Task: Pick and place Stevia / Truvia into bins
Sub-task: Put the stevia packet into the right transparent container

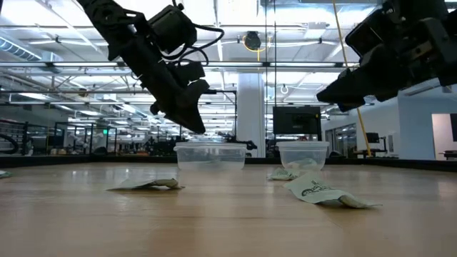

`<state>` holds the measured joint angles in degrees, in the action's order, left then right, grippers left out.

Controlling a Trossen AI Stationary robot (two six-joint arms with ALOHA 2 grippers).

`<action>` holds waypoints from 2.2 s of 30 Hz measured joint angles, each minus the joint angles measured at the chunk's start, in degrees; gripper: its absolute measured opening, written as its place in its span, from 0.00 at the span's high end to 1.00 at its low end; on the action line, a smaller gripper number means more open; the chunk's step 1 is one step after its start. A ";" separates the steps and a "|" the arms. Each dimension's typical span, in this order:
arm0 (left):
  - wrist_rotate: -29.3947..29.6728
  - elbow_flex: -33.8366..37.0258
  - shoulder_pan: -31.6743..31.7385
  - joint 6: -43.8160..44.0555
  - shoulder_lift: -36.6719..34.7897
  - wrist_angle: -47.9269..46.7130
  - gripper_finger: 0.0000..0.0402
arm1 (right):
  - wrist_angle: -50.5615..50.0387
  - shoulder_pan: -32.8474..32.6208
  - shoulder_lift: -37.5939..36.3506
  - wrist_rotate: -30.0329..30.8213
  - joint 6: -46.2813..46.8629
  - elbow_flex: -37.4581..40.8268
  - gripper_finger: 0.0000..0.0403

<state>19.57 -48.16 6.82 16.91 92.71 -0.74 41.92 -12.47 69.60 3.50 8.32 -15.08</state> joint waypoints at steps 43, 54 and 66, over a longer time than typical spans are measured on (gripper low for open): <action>-0.04 0.00 -5.04 -6.24 -13.20 12.42 0.82 | 5.42 0.94 33.44 4.99 19.75 -12.51 0.67; -0.04 0.00 -4.98 -6.24 -13.20 12.40 0.82 | 3.84 -0.79 33.40 6.98 15.54 -12.51 0.72; -0.04 0.00 -4.98 -6.14 -13.20 12.34 0.82 | 5.19 -0.94 33.37 6.79 11.91 -12.37 0.99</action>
<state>19.53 -48.16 1.85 10.78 79.50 11.60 47.11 -13.41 102.97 10.30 20.22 -27.45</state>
